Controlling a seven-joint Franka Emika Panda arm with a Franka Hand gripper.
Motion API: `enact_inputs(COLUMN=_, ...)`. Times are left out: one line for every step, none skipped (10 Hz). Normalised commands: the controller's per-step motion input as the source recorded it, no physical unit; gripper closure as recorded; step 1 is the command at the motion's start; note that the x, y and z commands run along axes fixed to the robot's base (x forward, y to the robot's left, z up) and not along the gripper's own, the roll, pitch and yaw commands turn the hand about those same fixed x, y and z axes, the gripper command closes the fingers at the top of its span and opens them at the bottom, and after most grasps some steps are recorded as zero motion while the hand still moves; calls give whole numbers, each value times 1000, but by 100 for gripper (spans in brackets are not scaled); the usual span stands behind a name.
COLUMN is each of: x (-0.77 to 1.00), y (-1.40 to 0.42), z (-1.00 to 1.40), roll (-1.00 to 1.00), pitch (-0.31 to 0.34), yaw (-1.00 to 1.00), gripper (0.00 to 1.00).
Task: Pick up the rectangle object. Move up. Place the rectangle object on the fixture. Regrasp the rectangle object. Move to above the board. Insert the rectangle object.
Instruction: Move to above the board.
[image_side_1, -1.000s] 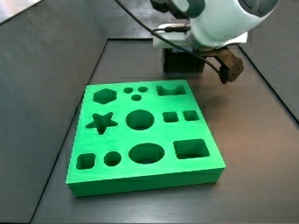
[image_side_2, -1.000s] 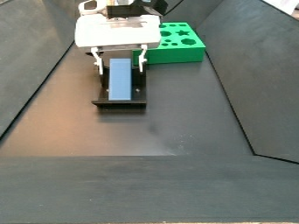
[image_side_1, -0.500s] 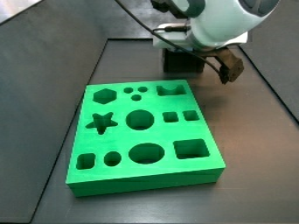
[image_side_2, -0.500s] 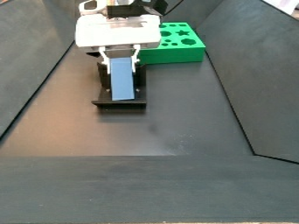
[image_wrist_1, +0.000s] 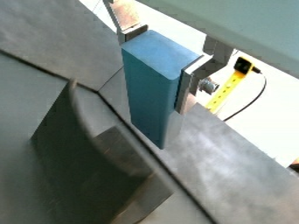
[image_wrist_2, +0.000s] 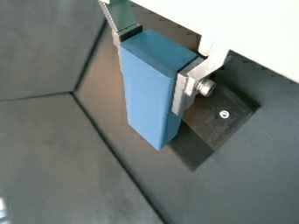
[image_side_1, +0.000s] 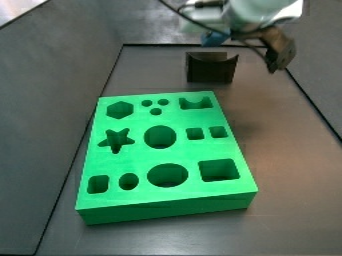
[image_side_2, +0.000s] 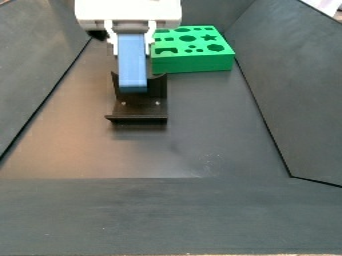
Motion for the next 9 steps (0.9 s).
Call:
enact_inputs(x=10, y=-57, z=1000, roll=-23, pitch=-94, yaw=-71, gripper=100)
enact_inputs(x=4, y=-55, z=1000, roll=-37, pitch=-44, yaw=-99, gripper=100)
enact_inputs(x=-1, y=-51, z=1000, roll=-47, pitch=7, yaw=-107, gripper=100)
enact_inputs(x=-4, y=-48, z=1000, roll=-52, pitch=32, yaw=-104, gripper=100)
enact_inputs(x=-12, y=-44, z=1000, roll=-55, pitch=77, yaw=-82, gripper=100)
enact_inputs(x=-19, y=-42, z=1000, roll=-53, pitch=99, yaw=-58, gripper=100)
enact_inputs(x=-23, y=-38, z=1000, roll=-51, pitch=112, yaw=-23, gripper=100)
enact_inputs(x=-24, y=-36, z=1000, roll=-52, pitch=114, yaw=-6, gripper=100)
enact_inputs(x=-27, y=-33, z=1000, roll=-49, pitch=120, yaw=26, gripper=100)
